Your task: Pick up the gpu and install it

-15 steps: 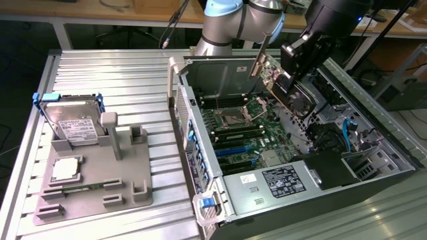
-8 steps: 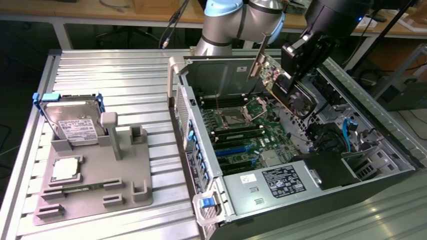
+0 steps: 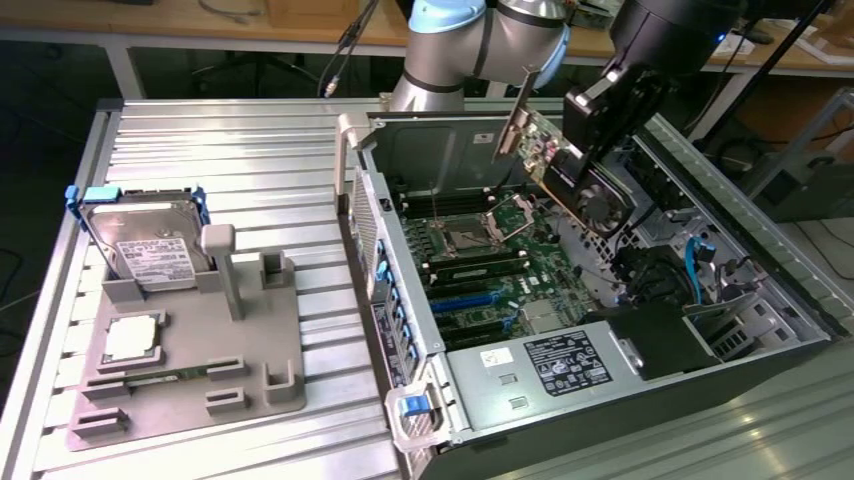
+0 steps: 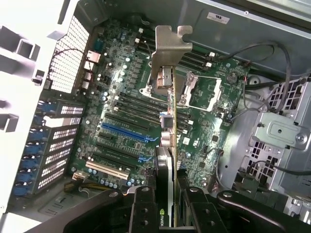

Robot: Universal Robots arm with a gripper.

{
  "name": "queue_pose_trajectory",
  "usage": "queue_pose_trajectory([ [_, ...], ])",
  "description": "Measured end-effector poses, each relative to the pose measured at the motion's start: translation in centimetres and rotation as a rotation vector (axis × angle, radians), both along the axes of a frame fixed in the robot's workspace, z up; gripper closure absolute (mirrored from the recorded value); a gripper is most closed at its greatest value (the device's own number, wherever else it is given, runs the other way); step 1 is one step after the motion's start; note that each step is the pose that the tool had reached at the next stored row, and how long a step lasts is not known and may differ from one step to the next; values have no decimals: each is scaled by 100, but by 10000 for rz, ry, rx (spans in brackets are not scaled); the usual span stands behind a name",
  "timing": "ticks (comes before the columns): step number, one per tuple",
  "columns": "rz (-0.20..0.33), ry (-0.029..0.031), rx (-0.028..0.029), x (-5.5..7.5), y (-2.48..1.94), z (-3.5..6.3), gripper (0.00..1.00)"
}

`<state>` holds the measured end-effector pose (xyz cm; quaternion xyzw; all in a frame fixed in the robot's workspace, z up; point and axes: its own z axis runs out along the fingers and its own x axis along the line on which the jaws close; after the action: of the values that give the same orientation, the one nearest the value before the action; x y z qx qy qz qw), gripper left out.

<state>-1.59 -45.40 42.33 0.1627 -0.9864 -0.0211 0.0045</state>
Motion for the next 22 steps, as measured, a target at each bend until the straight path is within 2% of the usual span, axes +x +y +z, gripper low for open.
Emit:
queue_pose_trajectory([
  [22,909,0,0,0,0,0,73],
])
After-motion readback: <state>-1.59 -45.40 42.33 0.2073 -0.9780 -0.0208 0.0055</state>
